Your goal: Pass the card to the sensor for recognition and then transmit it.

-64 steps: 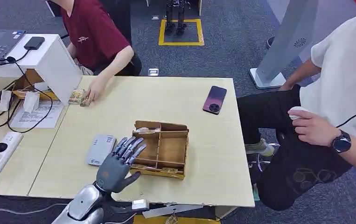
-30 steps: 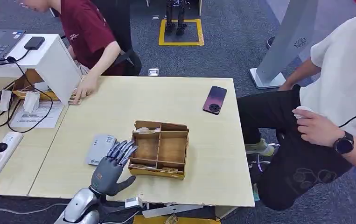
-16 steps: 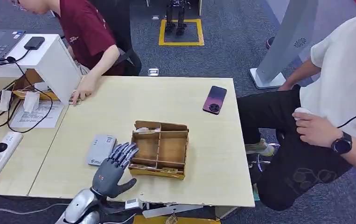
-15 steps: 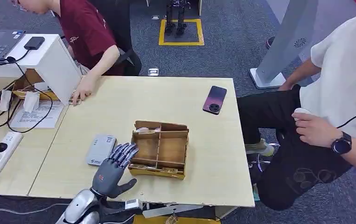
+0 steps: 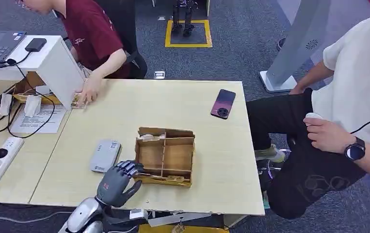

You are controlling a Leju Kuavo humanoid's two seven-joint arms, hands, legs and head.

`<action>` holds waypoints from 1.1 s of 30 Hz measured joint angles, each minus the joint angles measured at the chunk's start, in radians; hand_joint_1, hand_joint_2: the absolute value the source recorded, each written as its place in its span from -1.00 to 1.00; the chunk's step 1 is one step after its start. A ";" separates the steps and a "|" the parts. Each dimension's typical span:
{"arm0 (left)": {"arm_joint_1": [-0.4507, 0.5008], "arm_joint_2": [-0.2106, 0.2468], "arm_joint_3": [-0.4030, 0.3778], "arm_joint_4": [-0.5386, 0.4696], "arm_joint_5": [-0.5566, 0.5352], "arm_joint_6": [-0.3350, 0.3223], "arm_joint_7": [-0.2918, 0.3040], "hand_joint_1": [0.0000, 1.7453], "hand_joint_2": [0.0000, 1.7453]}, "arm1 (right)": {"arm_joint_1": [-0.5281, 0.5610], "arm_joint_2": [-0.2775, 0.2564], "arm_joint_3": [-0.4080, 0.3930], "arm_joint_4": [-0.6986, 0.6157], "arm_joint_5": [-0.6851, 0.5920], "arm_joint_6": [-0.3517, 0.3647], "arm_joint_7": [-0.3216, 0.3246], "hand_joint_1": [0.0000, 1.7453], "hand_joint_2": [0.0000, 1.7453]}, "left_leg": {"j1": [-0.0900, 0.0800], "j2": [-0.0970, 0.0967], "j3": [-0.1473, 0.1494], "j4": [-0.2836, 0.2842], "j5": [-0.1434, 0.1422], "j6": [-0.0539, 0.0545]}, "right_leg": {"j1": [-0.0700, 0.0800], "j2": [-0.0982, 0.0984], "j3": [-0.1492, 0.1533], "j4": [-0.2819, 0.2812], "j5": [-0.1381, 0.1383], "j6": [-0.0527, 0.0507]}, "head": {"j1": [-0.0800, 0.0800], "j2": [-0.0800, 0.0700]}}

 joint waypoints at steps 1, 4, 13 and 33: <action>-0.002 0.000 0.000 0.000 0.000 -0.001 0.000 1.00 1.00 | 0.000 0.000 0.000 0.000 0.000 0.000 0.000 -1.00 -1.00 | 0.000 0.000 0.000 0.000 0.000 0.000 | 0.000 0.000 0.000 0.000 0.000 0.000 | 0.000 0.000; -0.008 0.000 0.000 0.000 0.002 -0.008 0.000 1.00 1.00 | 0.000 0.000 0.000 0.000 -0.003 0.001 0.000 -1.00 -1.00 | 0.000 0.000 0.000 0.000 0.000 0.000 | 0.000 0.000 0.000 0.000 0.000 0.000 | 0.000 0.000; -0.013 0.001 -0.001 0.000 0.005 -0.021 0.000 1.00 1.00 | -0.001 -0.001 0.000 0.000 -0.007 0.001 -0.006 -1.00 -1.00 | 0.000 0.000 0.002 0.000 0.000 0.000 | 0.000 0.000 0.001 0.000 0.000 0.000 | 0.000 0.000; -0.020 0.018 -0.001 -0.050 0.032 -0.049 -0.002 1.00 1.00 | -0.002 -0.001 0.003 0.000 -0.007 0.004 -0.005 -1.00 -1.00 | 0.000 0.000 0.003 0.000 0.001 0.000 | 0.000 0.000 0.002 0.000 0.001 -0.001 | 0.000 0.000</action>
